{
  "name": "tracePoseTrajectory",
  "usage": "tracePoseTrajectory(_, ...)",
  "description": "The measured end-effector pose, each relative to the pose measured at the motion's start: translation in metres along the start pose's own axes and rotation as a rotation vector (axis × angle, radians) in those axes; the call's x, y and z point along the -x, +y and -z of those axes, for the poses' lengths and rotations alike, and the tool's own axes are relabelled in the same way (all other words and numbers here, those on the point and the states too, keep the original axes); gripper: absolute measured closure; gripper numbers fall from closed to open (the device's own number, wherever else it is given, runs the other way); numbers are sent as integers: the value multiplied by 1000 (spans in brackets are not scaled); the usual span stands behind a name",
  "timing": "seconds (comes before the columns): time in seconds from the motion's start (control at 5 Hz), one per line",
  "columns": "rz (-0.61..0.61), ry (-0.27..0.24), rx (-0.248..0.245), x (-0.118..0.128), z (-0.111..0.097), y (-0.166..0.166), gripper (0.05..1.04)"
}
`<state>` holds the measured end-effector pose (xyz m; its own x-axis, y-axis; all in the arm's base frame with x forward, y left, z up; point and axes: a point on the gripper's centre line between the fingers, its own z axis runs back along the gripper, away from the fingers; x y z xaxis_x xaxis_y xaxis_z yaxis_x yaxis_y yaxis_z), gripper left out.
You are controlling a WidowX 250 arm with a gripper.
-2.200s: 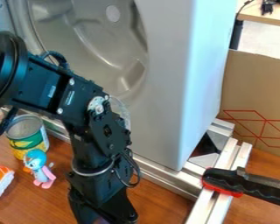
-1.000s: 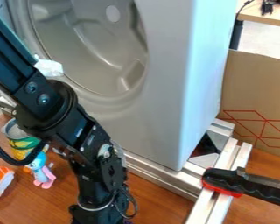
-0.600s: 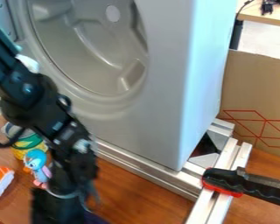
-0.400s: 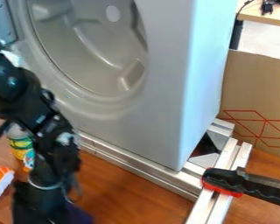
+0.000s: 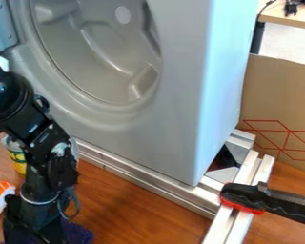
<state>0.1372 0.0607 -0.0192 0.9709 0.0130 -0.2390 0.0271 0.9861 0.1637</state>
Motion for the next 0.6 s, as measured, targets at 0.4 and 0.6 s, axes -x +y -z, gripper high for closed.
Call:
tracePoseTrajectory(0.4, 56, -158, -9, 2, -44, -15, 83)
tracePoseTrajectory(0.6, 93, -151, -6, 12, -63, -13, 83)
